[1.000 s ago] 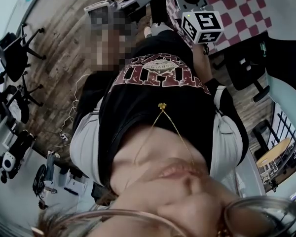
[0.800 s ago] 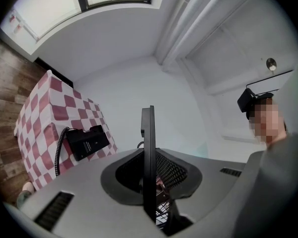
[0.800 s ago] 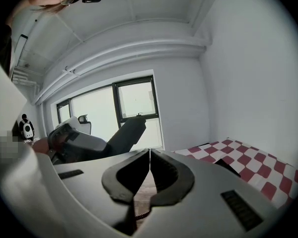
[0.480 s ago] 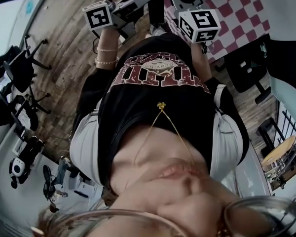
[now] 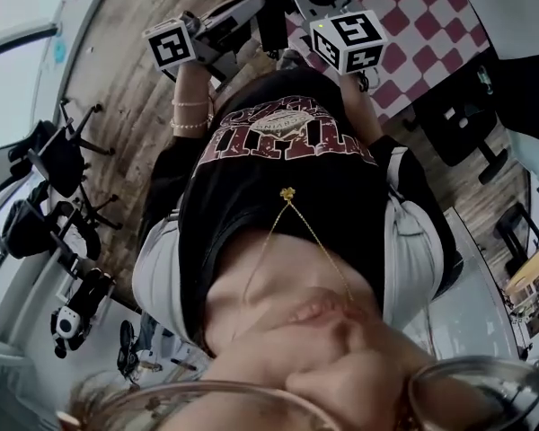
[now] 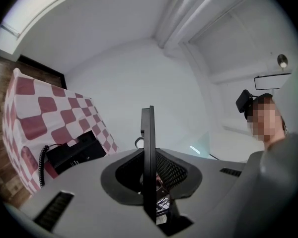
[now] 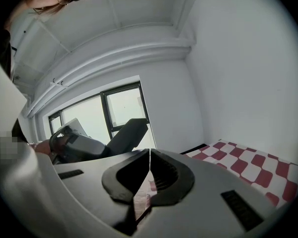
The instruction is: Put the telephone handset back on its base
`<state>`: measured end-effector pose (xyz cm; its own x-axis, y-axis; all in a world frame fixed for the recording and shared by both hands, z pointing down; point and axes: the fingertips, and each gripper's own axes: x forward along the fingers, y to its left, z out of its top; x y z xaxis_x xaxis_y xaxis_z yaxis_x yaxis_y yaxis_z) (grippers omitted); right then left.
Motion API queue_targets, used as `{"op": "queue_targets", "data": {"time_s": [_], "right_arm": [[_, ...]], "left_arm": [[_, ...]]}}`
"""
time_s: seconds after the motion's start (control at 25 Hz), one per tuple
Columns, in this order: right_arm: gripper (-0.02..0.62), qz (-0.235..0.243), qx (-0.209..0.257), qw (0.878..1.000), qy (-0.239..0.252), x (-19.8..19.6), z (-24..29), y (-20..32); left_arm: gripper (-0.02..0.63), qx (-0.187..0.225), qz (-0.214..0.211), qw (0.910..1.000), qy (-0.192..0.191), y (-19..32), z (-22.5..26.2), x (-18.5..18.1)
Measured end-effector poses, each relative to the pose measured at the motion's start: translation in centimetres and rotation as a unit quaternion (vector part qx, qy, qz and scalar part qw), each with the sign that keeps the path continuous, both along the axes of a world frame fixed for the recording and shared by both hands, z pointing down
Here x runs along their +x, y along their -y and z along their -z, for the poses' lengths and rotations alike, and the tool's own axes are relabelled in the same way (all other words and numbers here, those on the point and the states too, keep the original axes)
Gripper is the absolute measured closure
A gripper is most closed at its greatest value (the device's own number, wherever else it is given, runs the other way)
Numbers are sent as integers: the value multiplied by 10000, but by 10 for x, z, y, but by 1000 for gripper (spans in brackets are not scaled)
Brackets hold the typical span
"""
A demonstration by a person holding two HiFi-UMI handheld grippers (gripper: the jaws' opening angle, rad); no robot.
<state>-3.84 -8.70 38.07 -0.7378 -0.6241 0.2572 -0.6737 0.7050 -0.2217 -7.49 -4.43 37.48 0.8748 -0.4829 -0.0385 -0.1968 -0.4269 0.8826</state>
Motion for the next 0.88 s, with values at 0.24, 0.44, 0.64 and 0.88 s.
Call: {"op": "queue_targets", "data": {"time_s": [0.24,0.44,0.64,0.88], "right_arm": [[574,-364,-148,9990,220,45,-21,27],[574,-733,-267,9966,262,62,-23,24],[574,-1233,-363,9914,255,85,-31,32],[574,-1977,-346,9793,268,105,-30,48]], "left_arm": [[529,-171,-405,9988,222,27,-21,40],[529,-190,-855,9957,292,31,-18,58],[529,-273,-1379,9897,266,44,-24,79],[529,-306,-2089,9773,183,62,-25,93]]}}
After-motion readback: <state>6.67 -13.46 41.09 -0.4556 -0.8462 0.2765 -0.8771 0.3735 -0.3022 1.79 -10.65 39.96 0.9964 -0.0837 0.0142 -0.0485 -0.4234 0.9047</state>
